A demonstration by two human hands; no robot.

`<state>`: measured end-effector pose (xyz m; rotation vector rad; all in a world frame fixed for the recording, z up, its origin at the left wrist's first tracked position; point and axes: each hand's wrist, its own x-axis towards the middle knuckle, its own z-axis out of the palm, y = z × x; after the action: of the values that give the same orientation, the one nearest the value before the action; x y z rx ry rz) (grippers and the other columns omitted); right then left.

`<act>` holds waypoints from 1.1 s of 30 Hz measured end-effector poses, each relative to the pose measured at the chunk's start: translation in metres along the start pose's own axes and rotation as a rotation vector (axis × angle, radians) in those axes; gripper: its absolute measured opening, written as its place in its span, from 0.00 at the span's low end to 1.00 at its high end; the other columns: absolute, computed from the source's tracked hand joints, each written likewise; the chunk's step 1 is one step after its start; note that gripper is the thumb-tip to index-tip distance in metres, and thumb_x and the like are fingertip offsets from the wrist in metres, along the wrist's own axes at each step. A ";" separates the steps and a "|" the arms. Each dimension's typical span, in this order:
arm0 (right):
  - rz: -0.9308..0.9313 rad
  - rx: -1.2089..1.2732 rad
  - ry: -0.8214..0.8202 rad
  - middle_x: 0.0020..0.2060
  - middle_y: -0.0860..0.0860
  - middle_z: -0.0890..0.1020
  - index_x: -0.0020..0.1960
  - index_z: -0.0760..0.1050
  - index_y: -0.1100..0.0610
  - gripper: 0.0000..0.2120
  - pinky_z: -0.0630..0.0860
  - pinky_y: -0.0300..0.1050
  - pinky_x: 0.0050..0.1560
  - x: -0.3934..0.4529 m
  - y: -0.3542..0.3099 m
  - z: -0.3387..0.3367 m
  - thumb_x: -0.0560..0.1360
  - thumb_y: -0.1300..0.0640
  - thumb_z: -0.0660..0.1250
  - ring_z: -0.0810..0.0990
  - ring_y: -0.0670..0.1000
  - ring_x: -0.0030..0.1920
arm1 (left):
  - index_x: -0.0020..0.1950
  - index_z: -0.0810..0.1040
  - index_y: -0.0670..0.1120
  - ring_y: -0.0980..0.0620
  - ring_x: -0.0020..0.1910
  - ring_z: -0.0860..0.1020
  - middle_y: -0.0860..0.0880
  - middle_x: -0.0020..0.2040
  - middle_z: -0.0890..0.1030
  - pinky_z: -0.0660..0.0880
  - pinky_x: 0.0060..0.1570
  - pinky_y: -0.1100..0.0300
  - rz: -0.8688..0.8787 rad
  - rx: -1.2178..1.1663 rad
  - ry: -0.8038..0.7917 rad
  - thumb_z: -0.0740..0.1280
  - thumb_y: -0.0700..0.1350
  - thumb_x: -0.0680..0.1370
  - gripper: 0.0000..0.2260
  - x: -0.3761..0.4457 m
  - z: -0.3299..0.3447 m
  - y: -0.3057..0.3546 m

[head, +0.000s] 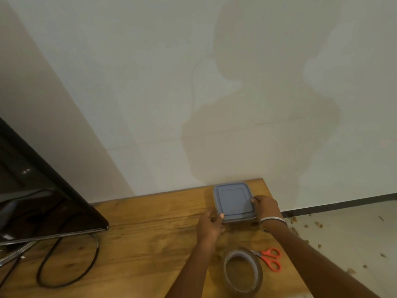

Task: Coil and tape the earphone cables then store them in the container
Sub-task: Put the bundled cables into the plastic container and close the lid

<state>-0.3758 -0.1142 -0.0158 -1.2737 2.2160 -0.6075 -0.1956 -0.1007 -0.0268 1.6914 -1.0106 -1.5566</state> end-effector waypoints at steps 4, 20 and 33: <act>0.037 0.009 0.028 0.50 0.66 0.81 0.51 0.77 0.68 0.16 0.71 0.47 0.48 -0.015 0.015 -0.005 0.81 0.59 0.54 0.78 0.63 0.52 | 0.68 0.72 0.46 0.49 0.57 0.78 0.48 0.60 0.78 0.77 0.57 0.54 0.067 0.278 0.025 0.63 0.59 0.78 0.23 -0.018 -0.015 -0.006; -0.140 -0.357 -0.102 0.60 0.53 0.74 0.61 0.74 0.52 0.16 0.70 0.46 0.61 -0.119 0.071 -0.002 0.76 0.47 0.63 0.71 0.55 0.60 | 0.65 0.69 0.43 0.49 0.56 0.77 0.48 0.61 0.70 0.76 0.50 0.61 0.064 0.586 -0.008 0.73 0.46 0.73 0.24 -0.100 -0.014 -0.042; -0.142 -0.127 -0.154 0.54 0.53 0.73 0.56 0.75 0.55 0.15 0.73 0.42 0.56 -0.148 0.030 0.049 0.72 0.51 0.70 0.74 0.53 0.53 | 0.49 0.72 0.45 0.48 0.40 0.82 0.48 0.45 0.78 0.82 0.37 0.52 -0.010 0.418 0.220 0.76 0.41 0.69 0.15 -0.091 -0.079 -0.037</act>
<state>-0.3008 0.0235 -0.0408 -1.5001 2.0783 -0.4108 -0.1142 -0.0079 -0.0016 2.0955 -1.2727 -1.1851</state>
